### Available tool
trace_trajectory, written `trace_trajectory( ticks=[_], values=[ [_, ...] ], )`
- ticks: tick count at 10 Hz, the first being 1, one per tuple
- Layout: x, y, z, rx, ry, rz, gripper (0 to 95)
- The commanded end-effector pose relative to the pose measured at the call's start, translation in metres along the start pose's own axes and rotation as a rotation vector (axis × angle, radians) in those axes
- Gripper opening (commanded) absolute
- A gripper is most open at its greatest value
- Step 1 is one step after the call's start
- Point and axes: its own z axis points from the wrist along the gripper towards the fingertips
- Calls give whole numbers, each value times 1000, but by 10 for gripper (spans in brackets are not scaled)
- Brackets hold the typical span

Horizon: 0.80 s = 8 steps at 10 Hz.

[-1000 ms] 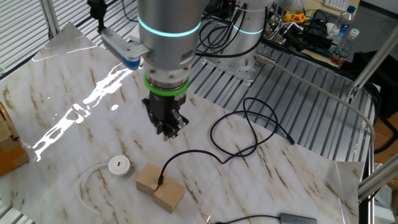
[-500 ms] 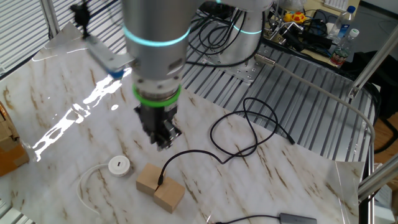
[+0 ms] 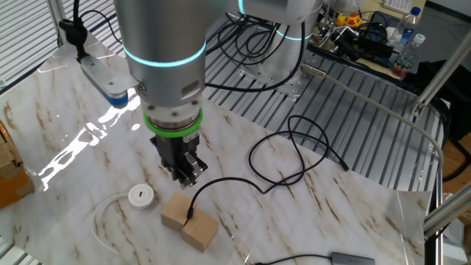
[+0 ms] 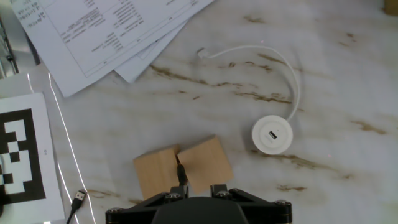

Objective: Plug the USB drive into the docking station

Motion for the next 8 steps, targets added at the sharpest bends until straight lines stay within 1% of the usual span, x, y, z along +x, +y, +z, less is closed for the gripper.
trace_trajectory(
  ticks=[1,3,4,6,8],
  values=[
    [-4,2,5,-9,4,5,190],
    [-6,4,9,-20,4,11,190],
    [-6,5,10,-24,0,14,190],
    [-1,15,19,-25,-11,28,190],
    [1,18,24,-28,-10,30,190]
  ],
)
